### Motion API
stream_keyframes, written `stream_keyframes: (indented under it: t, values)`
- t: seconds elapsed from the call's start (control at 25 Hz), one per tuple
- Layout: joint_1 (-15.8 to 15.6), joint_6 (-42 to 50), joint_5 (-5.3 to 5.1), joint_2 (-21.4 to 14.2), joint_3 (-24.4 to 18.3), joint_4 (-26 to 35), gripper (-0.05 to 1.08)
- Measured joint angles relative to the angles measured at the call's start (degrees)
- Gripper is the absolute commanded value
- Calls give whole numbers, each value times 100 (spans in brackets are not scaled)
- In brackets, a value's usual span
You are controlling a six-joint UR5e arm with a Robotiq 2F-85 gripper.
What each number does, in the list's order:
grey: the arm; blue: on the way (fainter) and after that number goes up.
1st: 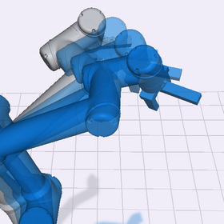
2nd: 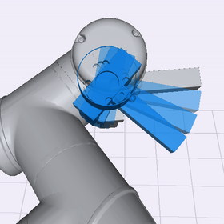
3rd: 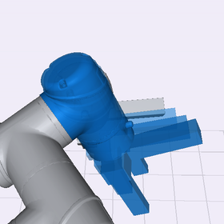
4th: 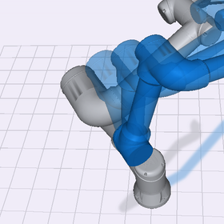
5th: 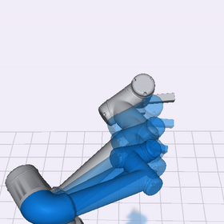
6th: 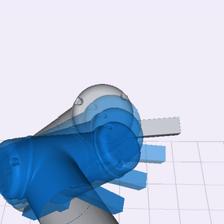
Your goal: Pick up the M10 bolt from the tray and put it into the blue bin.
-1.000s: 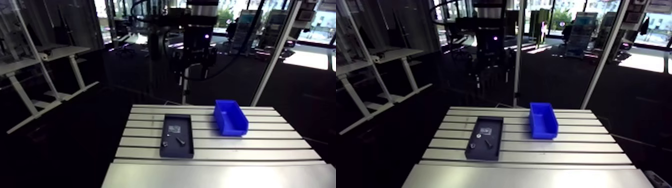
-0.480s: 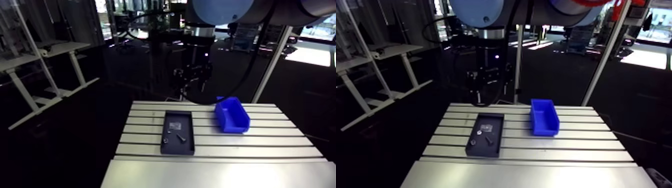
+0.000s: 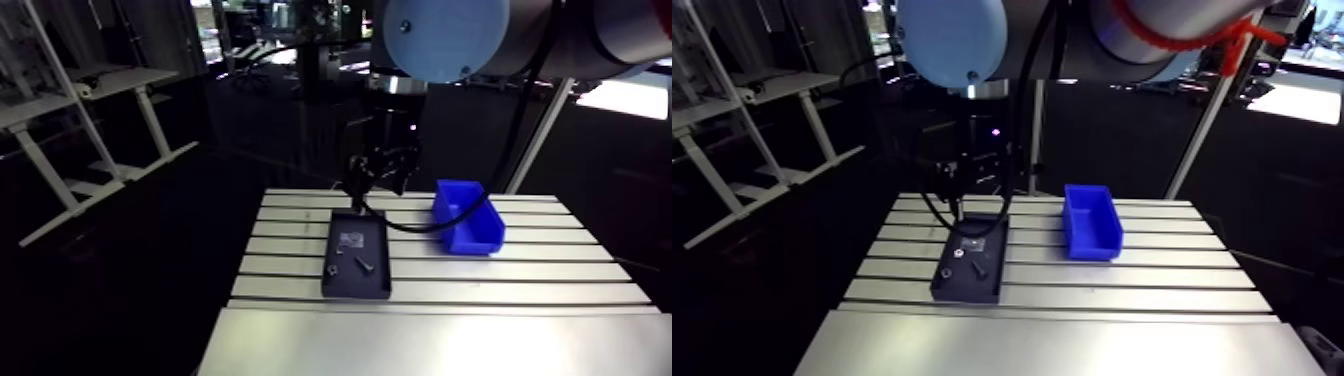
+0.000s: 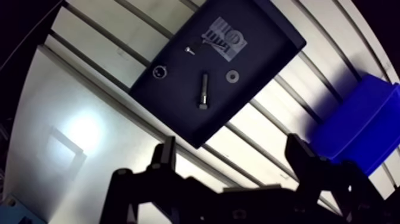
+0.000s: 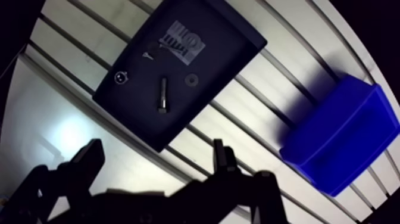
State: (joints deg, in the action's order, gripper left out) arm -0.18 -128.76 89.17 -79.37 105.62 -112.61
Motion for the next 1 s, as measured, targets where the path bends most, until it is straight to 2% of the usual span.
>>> stream_keyframes:
  t: [0.24, 0.68, 1.0]
  values:
    - [-12, -108, 35, 130, 157, -154, 1]
    - [-202, -77, 194, 330, 378, -348, 1]
    - [-271, 118, 246, 531, 439, -552, 31]
